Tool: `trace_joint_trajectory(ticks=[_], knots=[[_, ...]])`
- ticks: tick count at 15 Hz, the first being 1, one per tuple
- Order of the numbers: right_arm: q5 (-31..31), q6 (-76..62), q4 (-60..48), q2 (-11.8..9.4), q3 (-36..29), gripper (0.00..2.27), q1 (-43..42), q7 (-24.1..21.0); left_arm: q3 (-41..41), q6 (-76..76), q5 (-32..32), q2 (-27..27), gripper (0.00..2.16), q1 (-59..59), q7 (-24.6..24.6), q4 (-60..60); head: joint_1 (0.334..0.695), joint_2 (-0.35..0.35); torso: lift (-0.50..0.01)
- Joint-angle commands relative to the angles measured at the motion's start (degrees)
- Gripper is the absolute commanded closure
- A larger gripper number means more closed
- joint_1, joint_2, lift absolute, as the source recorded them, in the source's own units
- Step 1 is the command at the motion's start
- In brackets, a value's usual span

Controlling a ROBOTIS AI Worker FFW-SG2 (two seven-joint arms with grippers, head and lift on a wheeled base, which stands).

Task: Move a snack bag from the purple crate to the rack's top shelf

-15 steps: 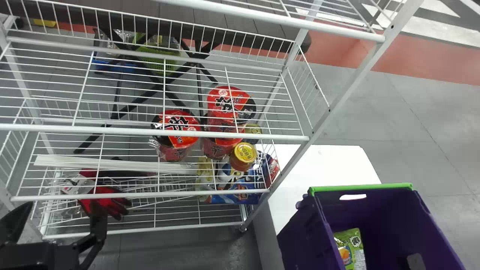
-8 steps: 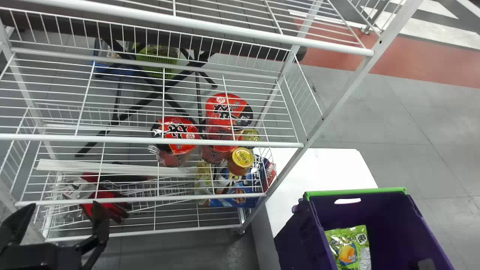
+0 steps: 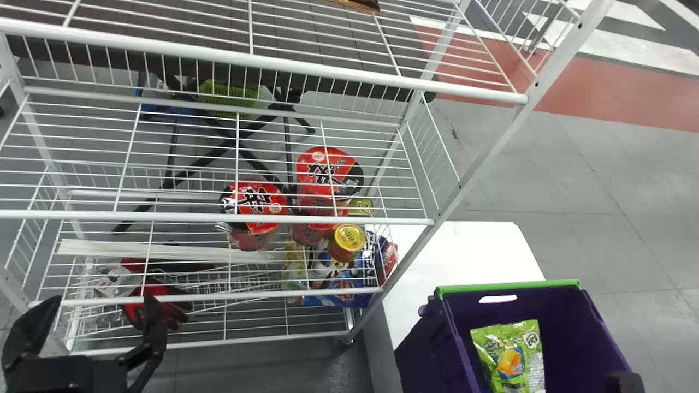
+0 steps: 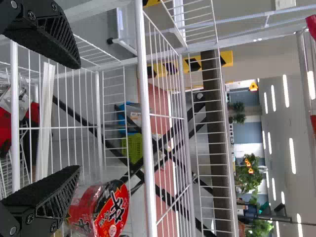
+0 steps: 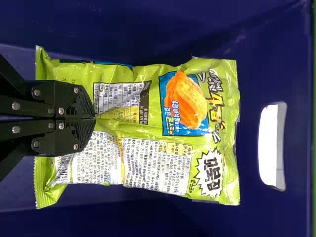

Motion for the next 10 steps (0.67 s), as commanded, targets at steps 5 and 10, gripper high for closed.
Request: trace_joint_trajectory(ticks=[5, 10], knots=[[-0.59, 1.62, -2.78, 0.48, -1.18, 2.25, 0.48, 1.49, -0.23, 0.00, -0.26, -0.01, 0.09, 0.00, 0.18, -0.25, 0.695, -0.350, -0.297], [-0.59, 2.85, -4.19, 0.92, -1.53, 2.25, 0.48, 2.11, -0.23, 0.00, -0.26, -0.01, 0.09, 0.00, 0.18, -0.25, 0.695, -0.350, -0.277]])
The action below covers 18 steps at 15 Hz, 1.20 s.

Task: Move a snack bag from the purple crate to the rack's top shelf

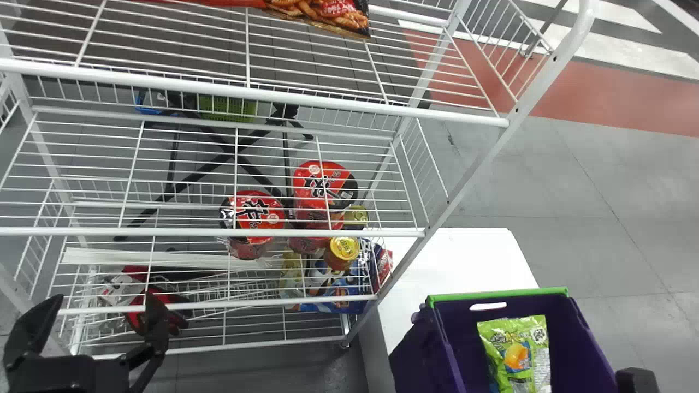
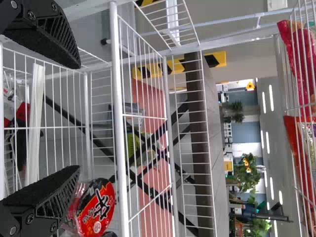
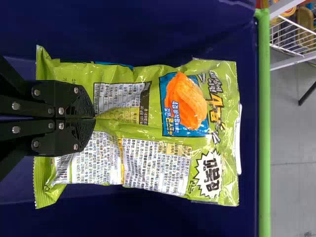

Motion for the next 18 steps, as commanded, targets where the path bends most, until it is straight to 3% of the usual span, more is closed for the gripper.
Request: trace_joint_trajectory(ticks=[1, 7, 18], knots=[[0.00, 0.50, -0.24, 0.09, -0.19, 2.25, 0.00, 0.53, -0.09, 0.00, 0.00, -0.01, 0.09, 0.00, -0.08, -0.01, 0.695, -0.350, -0.272], [-0.88, 1.38, -2.00, 0.53, -1.95, 2.25, 0.09, 2.90, -0.27, -2.99, -0.09, 0.34, 0.09, 0.70, 0.45, -0.63, 0.695, -0.350, -0.248], [-2.11, 1.55, -4.20, 1.41, -3.97, 2.25, 1.06, 3.25, -0.44, -4.39, -0.53, 0.96, 0.09, 2.55, 0.62, -3.88, 0.695, -0.350, -0.205]])
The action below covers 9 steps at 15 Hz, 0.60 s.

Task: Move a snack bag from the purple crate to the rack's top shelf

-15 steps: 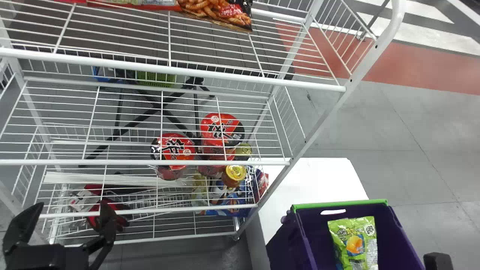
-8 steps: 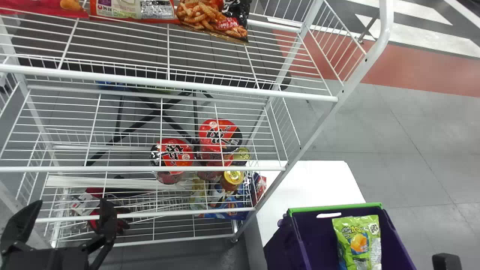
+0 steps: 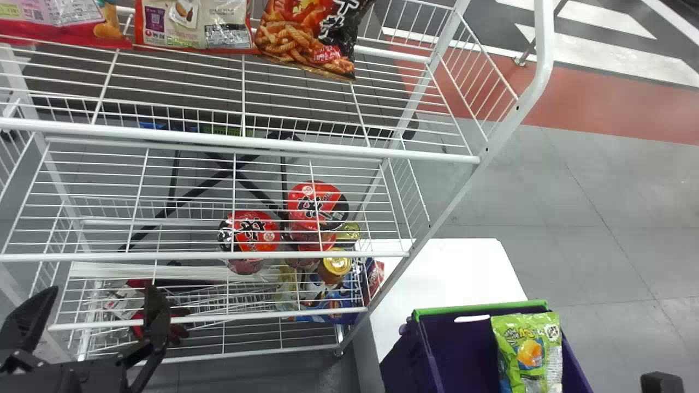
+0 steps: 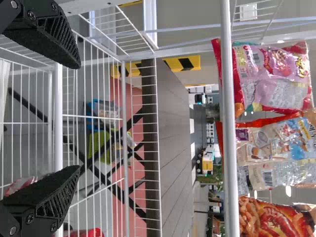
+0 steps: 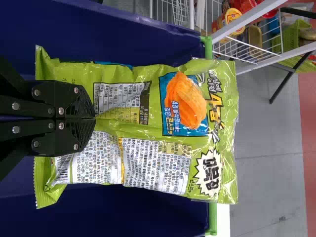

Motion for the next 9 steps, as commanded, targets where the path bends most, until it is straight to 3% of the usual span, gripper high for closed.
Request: trace_joint_trajectory(ticks=[1, 9], knots=[[-0.26, 0.33, -0.64, 0.00, -0.73, 2.25, 0.00, 0.25, 0.00, -0.01, 0.00, 0.29, 0.09, 0.65, 0.00, -1.32, 0.695, -0.350, -0.200], [-0.70, 0.68, -1.61, 0.00, -1.52, 2.25, 0.00, 0.60, 0.08, -0.01, -0.70, 0.73, 0.09, 1.79, 0.00, -3.70, 0.695, -0.350, -0.169]])
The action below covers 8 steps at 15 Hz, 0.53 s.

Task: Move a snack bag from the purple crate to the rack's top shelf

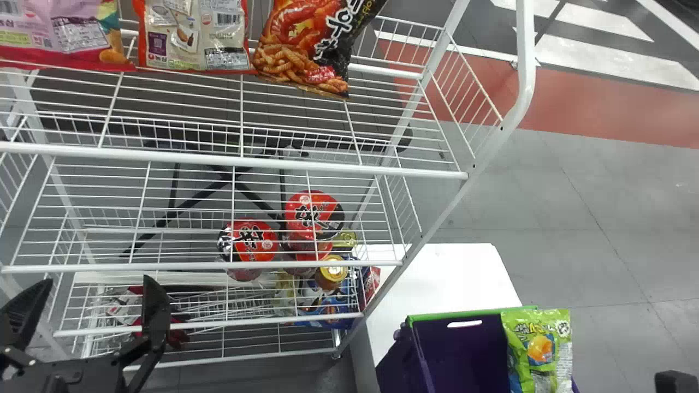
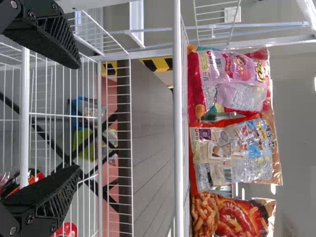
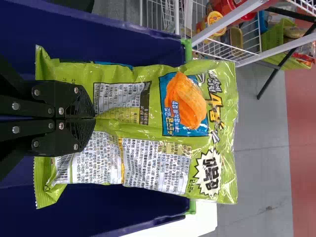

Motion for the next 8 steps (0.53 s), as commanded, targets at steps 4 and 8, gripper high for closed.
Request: trace_joint_trajectory(ticks=[4, 8], knots=[[-0.18, 0.16, -0.43, 0.00, -0.51, 2.25, 0.00, 0.09, 0.00, 0.02, 0.00, -0.07, 0.09, 0.02, 0.00, 0.07, 0.695, -0.350, -0.153], [-0.18, 0.34, -0.95, 0.09, -1.04, 2.25, 0.00, 0.79, -0.09, 0.02, 0.00, -0.07, 0.09, 0.02, -0.26, 0.07, 0.695, -0.350, -0.136]])
